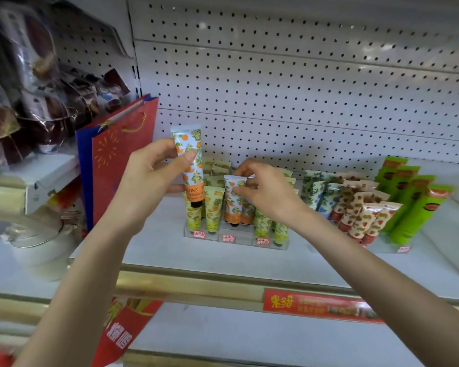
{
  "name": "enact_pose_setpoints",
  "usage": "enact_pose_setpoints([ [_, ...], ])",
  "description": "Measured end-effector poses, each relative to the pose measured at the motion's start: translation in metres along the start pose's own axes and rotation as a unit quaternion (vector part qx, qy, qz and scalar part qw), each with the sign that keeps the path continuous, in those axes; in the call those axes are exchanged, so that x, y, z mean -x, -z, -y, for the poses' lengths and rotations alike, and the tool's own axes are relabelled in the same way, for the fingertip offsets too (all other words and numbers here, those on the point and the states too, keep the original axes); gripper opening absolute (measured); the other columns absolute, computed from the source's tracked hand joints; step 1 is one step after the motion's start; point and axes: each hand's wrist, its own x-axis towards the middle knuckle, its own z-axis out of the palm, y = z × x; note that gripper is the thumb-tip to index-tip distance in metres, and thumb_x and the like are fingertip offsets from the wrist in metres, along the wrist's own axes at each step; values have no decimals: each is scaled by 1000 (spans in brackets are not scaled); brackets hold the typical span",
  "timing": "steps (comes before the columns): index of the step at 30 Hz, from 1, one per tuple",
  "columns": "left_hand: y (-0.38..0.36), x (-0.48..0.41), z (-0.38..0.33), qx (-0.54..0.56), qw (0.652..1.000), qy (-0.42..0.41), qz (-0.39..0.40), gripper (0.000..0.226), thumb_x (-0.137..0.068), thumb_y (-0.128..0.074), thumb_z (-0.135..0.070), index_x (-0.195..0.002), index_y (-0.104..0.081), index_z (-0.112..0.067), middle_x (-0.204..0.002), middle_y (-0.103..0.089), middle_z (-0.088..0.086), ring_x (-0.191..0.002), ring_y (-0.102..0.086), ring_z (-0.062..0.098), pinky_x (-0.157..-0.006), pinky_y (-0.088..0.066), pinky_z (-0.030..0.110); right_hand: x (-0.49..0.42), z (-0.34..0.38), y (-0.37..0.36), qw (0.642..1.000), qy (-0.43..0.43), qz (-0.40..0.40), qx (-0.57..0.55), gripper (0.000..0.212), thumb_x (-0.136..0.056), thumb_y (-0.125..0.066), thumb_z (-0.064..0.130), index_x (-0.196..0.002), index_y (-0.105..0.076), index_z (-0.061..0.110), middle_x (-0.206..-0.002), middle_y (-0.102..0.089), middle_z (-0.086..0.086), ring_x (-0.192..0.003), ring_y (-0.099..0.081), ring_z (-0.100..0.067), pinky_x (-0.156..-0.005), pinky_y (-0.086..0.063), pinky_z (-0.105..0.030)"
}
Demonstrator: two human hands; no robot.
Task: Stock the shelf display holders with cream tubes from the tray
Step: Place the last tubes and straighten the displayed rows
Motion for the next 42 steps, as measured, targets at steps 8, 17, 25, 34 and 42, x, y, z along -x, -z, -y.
enact_pose_setpoints([
  [8, 7, 0, 6, -10, 1000, -5, -7, 7, -87, -58, -22, -90, -65, -20, -102, -67, 13, -87, -65, 18, -70, -59, 35, -7, -7, -18, 995, 44, -16, 83, 25, -87, -46, -14, -100, -61, 1, -94, -62, -9, -89, -61, -20, -71, -46, -17],
  [17, 8, 0, 14, -5, 1000, 4, -14, 7, -88, -58, -21, -90, -65, -24, -104, -66, 13, -89, -64, 17, -68, -59, 28, -9, -7, -16, 988, 72, -18, 138, 24, -95, -42, -1, -110, -60, -1, -109, -64, -13, -97, -58, -23, -69, -32, -12],
  [25, 12, -2, 14, -6, 1000, 6, -24, 9, -88, -57, -19, -89, -64, -25, -99, -67, 5, -85, -64, 10, -63, -57, 23, -12, -8, -23, 986, 51, 17, 160, 14, -92, -51, 2, -103, -60, 4, -95, -65, -13, -80, -64, -25, -76, -52, -40],
  [34, 7, -1, 14, -10, 1000, 2, -18, 8, -88, -58, -21, -91, -64, -22, -106, -66, 12, -91, -64, 18, -60, -54, 18, -11, -7, -17, 986, 47, 24, 158, 10, -88, -55, -5, -93, -56, 4, -78, -56, -9, -69, -55, -25, -67, -51, -39],
  [42, 2, 2, 12, -8, 1000, 10, -8, 8, -88, -57, -19, -91, -64, -22, -106, -66, 15, -88, -63, 16, -62, -56, 20, -7, -13, -9, 984, 33, 34, 173, 21, -84, -52, -11, -95, -52, 7, -97, -58, -14, -80, -62, -28, -67, -55, -48],
])
